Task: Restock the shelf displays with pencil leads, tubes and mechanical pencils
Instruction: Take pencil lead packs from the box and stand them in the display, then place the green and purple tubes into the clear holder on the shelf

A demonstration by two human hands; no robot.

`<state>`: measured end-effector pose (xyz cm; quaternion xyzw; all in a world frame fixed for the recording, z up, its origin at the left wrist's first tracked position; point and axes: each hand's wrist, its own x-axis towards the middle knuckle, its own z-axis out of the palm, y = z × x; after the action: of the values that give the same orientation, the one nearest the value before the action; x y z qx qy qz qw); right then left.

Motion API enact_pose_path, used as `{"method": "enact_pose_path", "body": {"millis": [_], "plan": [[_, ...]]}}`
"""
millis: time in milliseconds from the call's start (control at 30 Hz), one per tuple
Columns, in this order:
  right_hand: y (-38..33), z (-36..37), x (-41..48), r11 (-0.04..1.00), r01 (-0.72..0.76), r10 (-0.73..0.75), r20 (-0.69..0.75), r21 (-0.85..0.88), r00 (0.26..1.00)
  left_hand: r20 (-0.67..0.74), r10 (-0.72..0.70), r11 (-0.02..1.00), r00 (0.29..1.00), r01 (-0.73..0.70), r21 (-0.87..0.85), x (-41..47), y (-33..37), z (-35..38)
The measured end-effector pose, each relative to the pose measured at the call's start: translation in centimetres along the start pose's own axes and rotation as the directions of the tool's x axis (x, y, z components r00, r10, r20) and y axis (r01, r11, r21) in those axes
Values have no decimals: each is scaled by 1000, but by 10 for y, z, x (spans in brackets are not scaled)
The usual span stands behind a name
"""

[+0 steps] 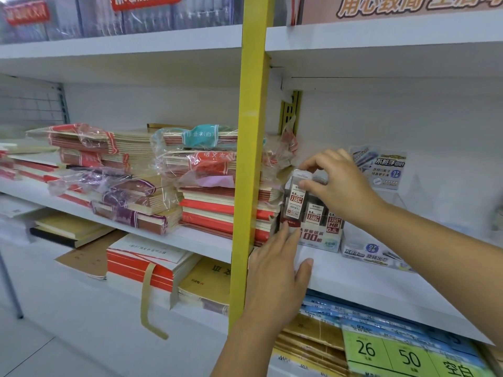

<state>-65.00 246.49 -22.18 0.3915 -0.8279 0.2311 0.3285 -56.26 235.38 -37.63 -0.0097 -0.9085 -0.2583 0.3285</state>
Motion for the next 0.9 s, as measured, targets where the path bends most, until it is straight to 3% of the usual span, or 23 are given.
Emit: {"method": "enact_pose_path", "body": {"millis": [333,533,600,667,733,833,900], "plan": [[-1,5,-11,984,40,-6,193,-172,981,-2,29,998,1000,-29,-52,0,0,-3],[-21,-38,-99,957,3,49,-171,291,984,-235,133,984,963,-157,-89,-44,18,-15],[-26,-45,-152,873,-62,135,-118,484,984,-151,148,980,977,-166,-113,-76,20,-4],[-20,-34,-212,786,-230,250,44,574,967,94,72,984,993,-55,-171,-118,12,20],[-8,-5,-280,707,-469,378,278,529,883,386,-51,976,921,128,-176,-172,-1,49],[11,48,-383,508,-798,519,623,324,585,660,-251,913,708,400,-82,-250,-19,93],[21,80,-442,422,-887,554,722,185,414,769,-357,831,530,557,1,-292,-25,118]]}}
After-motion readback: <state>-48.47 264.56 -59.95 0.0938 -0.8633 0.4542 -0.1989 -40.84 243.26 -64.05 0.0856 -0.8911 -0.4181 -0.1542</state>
